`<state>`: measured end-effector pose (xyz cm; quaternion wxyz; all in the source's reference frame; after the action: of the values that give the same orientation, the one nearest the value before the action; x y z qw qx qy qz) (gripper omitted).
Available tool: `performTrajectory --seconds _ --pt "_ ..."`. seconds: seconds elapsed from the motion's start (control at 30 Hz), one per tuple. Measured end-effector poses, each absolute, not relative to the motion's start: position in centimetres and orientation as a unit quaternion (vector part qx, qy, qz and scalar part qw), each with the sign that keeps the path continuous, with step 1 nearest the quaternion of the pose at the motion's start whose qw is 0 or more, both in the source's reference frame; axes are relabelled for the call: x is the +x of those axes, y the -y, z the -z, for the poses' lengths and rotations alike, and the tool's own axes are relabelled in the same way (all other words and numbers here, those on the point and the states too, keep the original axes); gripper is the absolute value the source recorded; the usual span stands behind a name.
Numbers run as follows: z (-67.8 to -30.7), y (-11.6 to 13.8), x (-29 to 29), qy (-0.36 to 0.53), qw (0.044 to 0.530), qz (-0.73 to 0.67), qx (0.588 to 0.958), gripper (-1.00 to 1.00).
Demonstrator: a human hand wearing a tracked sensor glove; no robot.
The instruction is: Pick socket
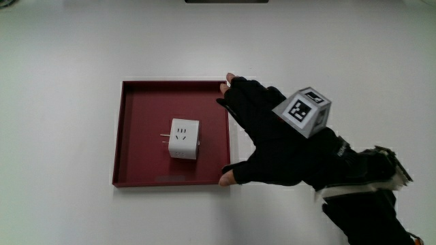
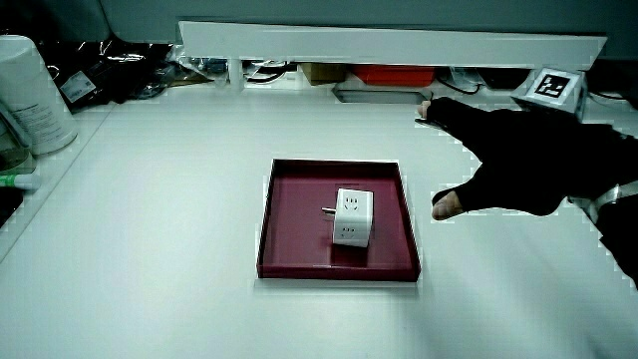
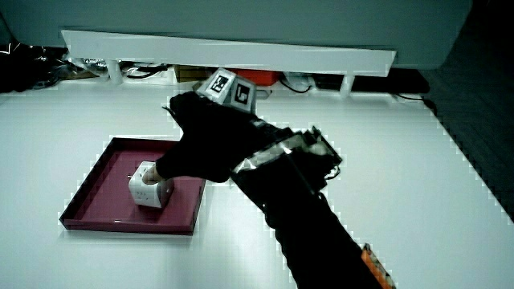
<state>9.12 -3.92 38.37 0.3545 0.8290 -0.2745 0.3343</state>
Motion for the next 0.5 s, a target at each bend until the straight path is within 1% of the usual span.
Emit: performTrajectory --seconds 0.23,0.4,0.5 --pt "-41.5 4.5 6.6 0.269 0.371 -0.329 0.826 0.0" --pt "-43.2 4.7 5.0 0.259 0.399 -0.314 0.822 0.0" --pt "-44.8 4.8 4.5 0.246 0.407 -0.3 0.827 0.0"
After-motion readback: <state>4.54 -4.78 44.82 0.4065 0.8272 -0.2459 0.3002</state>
